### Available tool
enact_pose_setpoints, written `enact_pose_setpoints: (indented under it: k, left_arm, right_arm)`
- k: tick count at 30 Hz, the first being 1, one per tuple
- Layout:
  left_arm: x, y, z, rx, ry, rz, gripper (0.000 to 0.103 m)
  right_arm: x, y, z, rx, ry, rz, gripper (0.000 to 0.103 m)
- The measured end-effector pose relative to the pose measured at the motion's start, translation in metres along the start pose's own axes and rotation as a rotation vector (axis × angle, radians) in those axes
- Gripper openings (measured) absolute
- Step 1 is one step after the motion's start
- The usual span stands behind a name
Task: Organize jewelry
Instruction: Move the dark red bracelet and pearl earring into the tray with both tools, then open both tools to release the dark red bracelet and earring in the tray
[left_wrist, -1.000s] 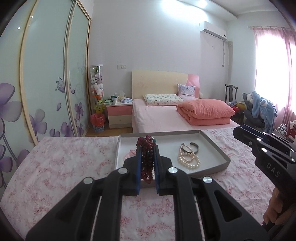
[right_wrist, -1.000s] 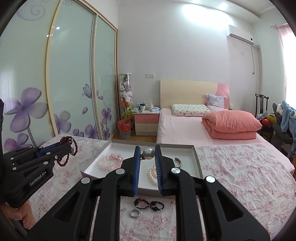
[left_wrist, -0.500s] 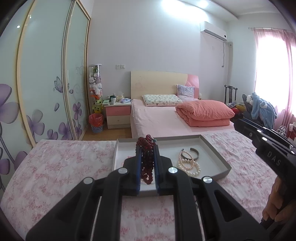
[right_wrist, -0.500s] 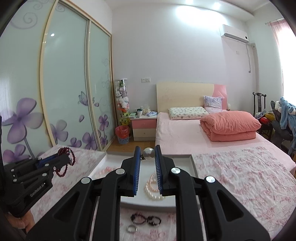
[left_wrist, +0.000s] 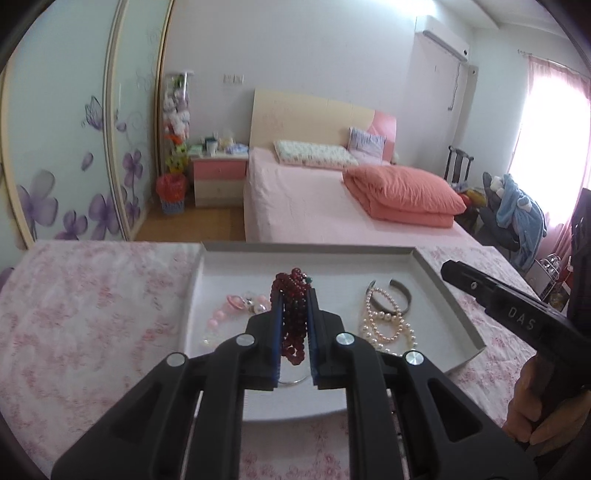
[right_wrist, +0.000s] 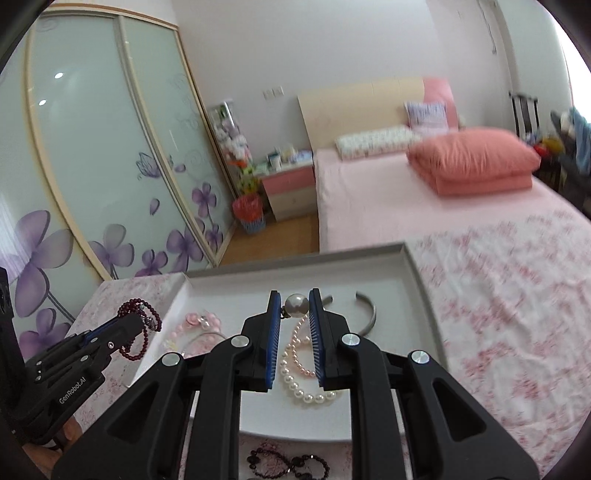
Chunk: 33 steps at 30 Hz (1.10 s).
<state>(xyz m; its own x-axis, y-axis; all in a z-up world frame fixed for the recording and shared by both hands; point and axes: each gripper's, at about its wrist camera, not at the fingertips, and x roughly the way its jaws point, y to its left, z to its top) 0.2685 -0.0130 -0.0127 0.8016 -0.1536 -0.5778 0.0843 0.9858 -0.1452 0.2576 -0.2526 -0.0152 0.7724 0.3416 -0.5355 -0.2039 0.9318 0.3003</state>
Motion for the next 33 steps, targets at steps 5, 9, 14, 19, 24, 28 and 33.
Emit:
enact_pose_setpoints:
  k: [5, 9, 14, 19, 24, 28, 33]
  left_arm:
    - [0.025, 0.000, 0.001, -0.009, 0.035, -0.005, 0.013]
    - [0.034, 0.006, 0.002, -0.042, 0.043, -0.011, 0.018]
    - [0.034, 0.018, 0.002, -0.071, 0.045, -0.012, 0.027]
    - [0.026, 0.024, -0.001, -0.079, 0.044, -0.001, 0.030]
    - [0.018, 0.024, -0.006, -0.074, 0.048, 0.008, 0.033]
    - [0.009, 0.025, -0.014, -0.064, 0.056, 0.013, 0.037]
    - [-0.005, 0.024, -0.029, -0.031, 0.073, 0.015, 0.040]
  right_arm:
    - [0.018, -0.005, 0.002, 0.027, 0.041, -0.009, 0.017]
    - [0.018, -0.011, 0.003, 0.051, 0.045, 0.000, 0.039]
    - [0.011, -0.017, 0.000, 0.058, 0.042, -0.011, 0.040]
    - [0.003, -0.017, -0.004, 0.048, 0.035, -0.013, 0.040]
    - [-0.002, -0.015, -0.010, 0.023, 0.044, -0.007, 0.040]
    - [-0.015, -0.012, -0.023, -0.021, 0.064, 0.004, 0.040]
    - [-0.030, -0.014, -0.050, -0.083, 0.134, 0.012, 0.038]
